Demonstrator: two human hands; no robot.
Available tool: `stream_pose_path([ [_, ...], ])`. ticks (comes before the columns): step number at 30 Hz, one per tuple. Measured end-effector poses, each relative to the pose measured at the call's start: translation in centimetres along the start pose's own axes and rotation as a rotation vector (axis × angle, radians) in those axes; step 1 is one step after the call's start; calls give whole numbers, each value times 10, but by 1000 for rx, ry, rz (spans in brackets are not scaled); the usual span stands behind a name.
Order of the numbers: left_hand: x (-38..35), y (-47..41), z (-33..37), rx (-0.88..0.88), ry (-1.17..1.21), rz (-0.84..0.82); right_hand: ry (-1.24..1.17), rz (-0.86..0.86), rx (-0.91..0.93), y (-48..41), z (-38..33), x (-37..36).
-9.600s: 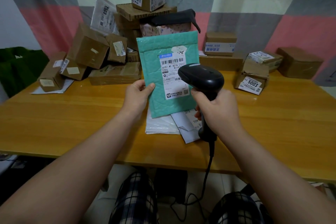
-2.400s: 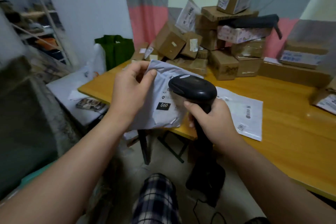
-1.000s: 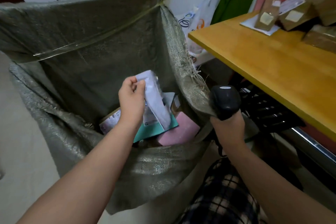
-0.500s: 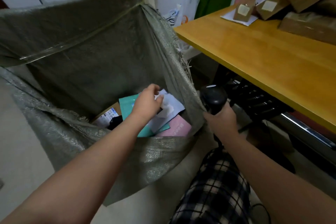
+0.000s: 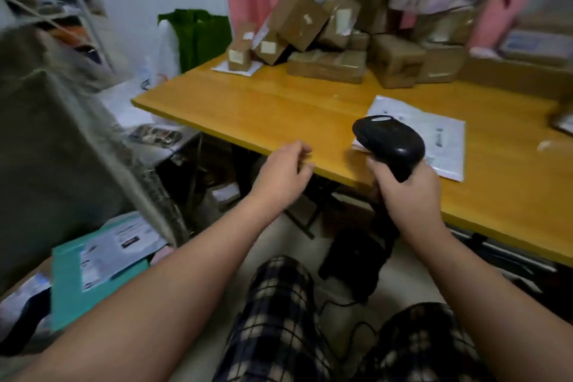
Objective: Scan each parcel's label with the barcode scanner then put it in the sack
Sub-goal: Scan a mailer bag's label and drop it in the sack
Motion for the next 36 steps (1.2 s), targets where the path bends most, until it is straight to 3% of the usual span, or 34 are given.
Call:
stream_pose_path([
  [6, -69, -56, 56, -57, -272, -14, -78, 156, -141, -16, 41, 71],
  [9, -81, -80, 60, -84, -402, -170, -138, 181, -204, -17, 54, 83],
  [12, -78, -84, 56, -129, -350, -364, -198, 186, -228, -19, 60, 87],
  [23, -55, -27, 75, -316, -359, -421, -42, 121, -197, -17, 60, 78],
  [29, -37, -44, 55, -92, -422, -354, 56, 93, -157, -11, 58, 78],
  [33, -26, -60, 53, 86, -592, -346, 190, 33, -97, -11, 52, 79],
  [36, -32, -63, 63, 214, -515, -356, 226, -6, -105, -10, 48, 78],
])
Point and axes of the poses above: each hand's wrist, its own y-axis away from the middle knuckle, its own x-axis out of the back of the hand, z = x × y, the point moved 1 cm from there along -y, towards the middle knuckle, and after that the axes turned 9 degrees about y, right-handed, at the moved point
